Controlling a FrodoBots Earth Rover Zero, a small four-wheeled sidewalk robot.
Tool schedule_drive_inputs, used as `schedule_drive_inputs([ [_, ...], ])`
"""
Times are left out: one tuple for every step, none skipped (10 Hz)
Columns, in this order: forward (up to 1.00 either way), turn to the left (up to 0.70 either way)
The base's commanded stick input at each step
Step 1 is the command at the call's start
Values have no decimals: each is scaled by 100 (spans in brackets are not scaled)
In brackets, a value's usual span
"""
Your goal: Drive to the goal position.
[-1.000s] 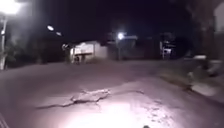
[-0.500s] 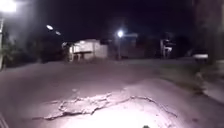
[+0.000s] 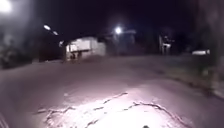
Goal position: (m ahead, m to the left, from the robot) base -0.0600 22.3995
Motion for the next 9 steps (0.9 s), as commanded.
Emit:
schedule_drive_inputs([
  [0,0],
  [0,0],
  [0,22],
  [0,70],
  [17,62],
  [67,38],
  [70,36],
  [70,36],
  [70,36],
])
